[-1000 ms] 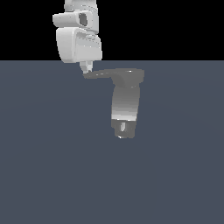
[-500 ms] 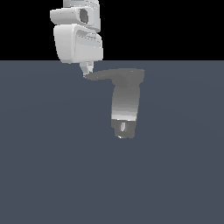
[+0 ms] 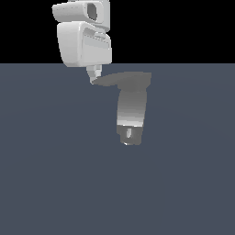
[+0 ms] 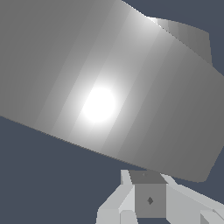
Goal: Turn on the faucet by rotating a designated handle.
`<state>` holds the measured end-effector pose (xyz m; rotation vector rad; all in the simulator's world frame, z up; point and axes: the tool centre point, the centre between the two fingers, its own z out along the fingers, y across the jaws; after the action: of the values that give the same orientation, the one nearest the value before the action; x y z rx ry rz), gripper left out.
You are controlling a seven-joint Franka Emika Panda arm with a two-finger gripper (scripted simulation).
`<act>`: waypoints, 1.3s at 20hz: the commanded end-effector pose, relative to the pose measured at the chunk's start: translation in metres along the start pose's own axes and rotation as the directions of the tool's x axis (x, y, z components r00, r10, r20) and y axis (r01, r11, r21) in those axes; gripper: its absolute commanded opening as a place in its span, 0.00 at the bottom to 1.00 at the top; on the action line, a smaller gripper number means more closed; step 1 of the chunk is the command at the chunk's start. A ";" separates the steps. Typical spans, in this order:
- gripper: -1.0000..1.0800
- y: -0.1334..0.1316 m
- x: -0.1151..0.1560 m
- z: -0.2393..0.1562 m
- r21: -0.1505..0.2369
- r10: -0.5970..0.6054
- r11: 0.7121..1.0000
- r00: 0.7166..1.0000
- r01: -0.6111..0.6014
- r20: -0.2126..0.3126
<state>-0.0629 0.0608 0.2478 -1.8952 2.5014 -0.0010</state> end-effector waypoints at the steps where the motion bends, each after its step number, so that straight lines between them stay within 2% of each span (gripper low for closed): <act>1: 0.00 0.006 0.009 0.000 -0.002 0.006 1.000 1.000 -0.006 -0.002; 15: 0.00 0.041 0.036 -0.001 -0.002 0.004 1.000 1.000 -0.004 -0.002; 17: 0.00 0.038 0.032 0.000 -0.002 -0.001 1.000 1.000 0.001 -0.001; 26: 0.00 0.041 0.076 0.000 -0.002 0.000 1.000 1.000 0.000 -0.002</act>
<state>-0.1214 0.0188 0.2478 -1.9319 2.4798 0.0011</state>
